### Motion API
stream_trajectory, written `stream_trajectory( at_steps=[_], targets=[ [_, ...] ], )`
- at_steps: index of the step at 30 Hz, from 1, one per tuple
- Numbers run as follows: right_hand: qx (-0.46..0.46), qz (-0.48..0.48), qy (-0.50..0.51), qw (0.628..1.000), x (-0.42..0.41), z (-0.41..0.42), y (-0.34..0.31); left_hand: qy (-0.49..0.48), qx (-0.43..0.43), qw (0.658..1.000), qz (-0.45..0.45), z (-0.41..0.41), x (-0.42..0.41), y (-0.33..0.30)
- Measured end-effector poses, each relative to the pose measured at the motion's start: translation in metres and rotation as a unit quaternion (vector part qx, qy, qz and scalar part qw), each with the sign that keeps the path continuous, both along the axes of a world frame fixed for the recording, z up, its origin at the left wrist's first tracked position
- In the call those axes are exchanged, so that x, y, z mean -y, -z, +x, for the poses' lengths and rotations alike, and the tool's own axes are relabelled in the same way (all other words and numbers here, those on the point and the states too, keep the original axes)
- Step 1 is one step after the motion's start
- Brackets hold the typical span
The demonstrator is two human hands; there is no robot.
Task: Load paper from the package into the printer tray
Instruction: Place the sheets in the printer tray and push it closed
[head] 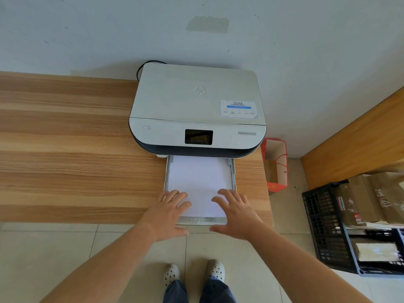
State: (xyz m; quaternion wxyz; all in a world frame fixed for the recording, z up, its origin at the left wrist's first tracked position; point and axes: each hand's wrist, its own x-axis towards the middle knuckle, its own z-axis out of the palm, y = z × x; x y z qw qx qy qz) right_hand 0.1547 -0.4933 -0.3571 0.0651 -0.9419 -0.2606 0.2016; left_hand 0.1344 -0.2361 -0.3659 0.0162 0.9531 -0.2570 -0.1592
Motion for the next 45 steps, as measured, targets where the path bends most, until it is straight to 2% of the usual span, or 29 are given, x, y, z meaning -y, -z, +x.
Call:
stream_trajectory(
  at_steps=[4,10,22,27,35,45],
  targets=[
    [0.018,-0.037,-0.017,0.999,-0.006,-0.006,0.005,-0.012,0.012,0.999,0.052,-0.005,0.0,0.004],
    [0.054,-0.053,-0.01,0.997,-0.009,-0.002,0.004,0.004,0.09,0.996,-0.008,-0.001,-0.003,0.0],
    [0.079,-0.055,0.016,0.995,-0.01,0.009,-0.001,-0.063,0.043,0.996,0.043,0.006,-0.004,-0.002],
    [0.099,-0.074,0.042,0.991,-0.011,0.025,-0.004,-0.098,0.084,0.991,0.034,0.024,-0.003,-0.006],
    [0.115,-0.108,0.043,0.987,-0.019,0.047,-0.006,-0.112,0.081,0.989,0.059,0.041,0.003,-0.008],
    [0.14,-0.117,0.063,0.981,-0.025,0.076,-0.006,-0.14,0.121,0.981,0.057,0.076,-0.002,-0.007]
  ],
)
